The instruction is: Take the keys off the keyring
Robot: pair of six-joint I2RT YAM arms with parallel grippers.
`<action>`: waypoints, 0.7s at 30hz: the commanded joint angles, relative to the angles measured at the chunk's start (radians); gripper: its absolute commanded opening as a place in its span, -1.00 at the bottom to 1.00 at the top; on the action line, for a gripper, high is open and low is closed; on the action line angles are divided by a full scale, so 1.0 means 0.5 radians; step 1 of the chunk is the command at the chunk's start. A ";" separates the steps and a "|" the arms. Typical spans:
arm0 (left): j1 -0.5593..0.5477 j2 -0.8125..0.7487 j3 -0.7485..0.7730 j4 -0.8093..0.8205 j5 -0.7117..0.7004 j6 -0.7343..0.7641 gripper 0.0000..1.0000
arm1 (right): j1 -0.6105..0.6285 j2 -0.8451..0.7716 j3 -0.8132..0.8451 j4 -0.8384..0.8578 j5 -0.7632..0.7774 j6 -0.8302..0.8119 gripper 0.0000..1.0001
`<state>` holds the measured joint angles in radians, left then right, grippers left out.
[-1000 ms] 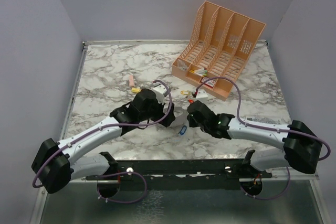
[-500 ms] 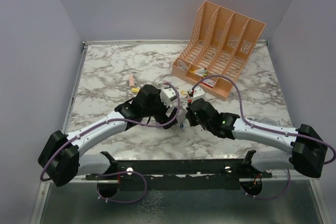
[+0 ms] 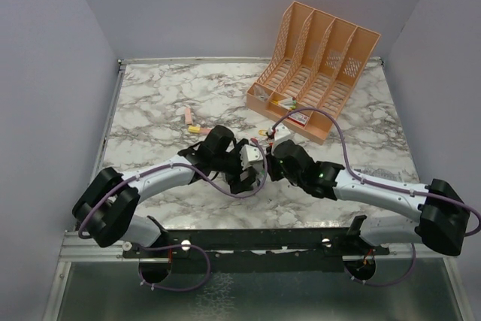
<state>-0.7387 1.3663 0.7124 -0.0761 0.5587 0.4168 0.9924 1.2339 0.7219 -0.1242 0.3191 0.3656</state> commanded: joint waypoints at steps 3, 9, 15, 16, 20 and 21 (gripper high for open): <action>0.014 0.144 0.106 0.049 0.158 0.174 0.73 | -0.009 -0.072 -0.016 0.118 -0.061 -0.020 -0.99; -0.036 -0.080 -0.140 0.319 -0.074 0.143 0.60 | -0.009 -0.093 -0.024 0.131 -0.046 0.033 -0.99; -0.164 -0.203 -0.387 0.720 -0.428 0.156 0.60 | -0.009 -0.054 0.002 0.122 -0.055 0.118 -0.99; -0.180 -0.210 -0.410 0.746 -0.475 0.177 0.59 | -0.009 -0.049 0.005 0.121 -0.058 0.136 -0.99; -0.270 -0.174 -0.447 0.778 -0.688 0.238 0.43 | -0.009 -0.051 0.006 0.138 -0.074 0.184 -0.99; -0.299 -0.170 -0.451 0.789 -0.744 0.248 0.40 | -0.009 -0.053 0.002 0.146 -0.080 0.191 -0.99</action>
<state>-0.8467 1.2785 0.5030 0.2298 0.3397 0.4961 0.9871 1.2060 0.7181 -0.0948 0.3012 0.4225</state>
